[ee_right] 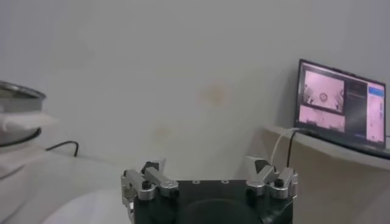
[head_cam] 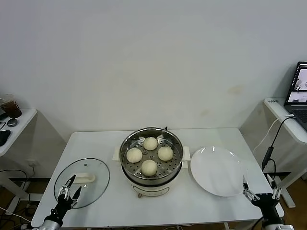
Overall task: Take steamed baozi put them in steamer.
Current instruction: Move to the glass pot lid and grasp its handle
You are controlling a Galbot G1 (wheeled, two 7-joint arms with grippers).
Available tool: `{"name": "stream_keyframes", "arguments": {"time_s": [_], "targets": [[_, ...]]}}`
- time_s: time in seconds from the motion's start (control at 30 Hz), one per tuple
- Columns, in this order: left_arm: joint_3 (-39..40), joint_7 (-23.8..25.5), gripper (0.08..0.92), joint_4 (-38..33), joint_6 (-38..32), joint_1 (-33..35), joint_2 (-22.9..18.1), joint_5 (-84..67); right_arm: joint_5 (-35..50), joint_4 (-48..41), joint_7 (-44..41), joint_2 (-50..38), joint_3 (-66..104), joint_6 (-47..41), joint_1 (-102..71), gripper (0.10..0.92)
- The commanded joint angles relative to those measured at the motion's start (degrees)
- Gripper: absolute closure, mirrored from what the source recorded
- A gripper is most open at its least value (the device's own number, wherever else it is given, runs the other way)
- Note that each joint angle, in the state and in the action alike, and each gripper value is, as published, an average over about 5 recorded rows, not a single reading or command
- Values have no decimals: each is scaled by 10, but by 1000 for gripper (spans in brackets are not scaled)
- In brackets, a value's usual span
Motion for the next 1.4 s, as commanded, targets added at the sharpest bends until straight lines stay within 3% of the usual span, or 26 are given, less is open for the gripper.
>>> {"name": "stream_keyframes", "arguments": {"time_s": [0.03, 0.9, 1.4], "targets": [[16, -9, 177, 93, -4, -96, 21, 89, -18, -8, -3, 13, 5, 4, -14, 203], [58, -3, 189, 168, 2, -188, 24, 82, -53, -18, -9, 21, 1, 16, -15, 203], [62, -7, 597, 170, 6, -180, 13, 5, -60, -16, -11, 20, -13, 20, -19, 203]]}}
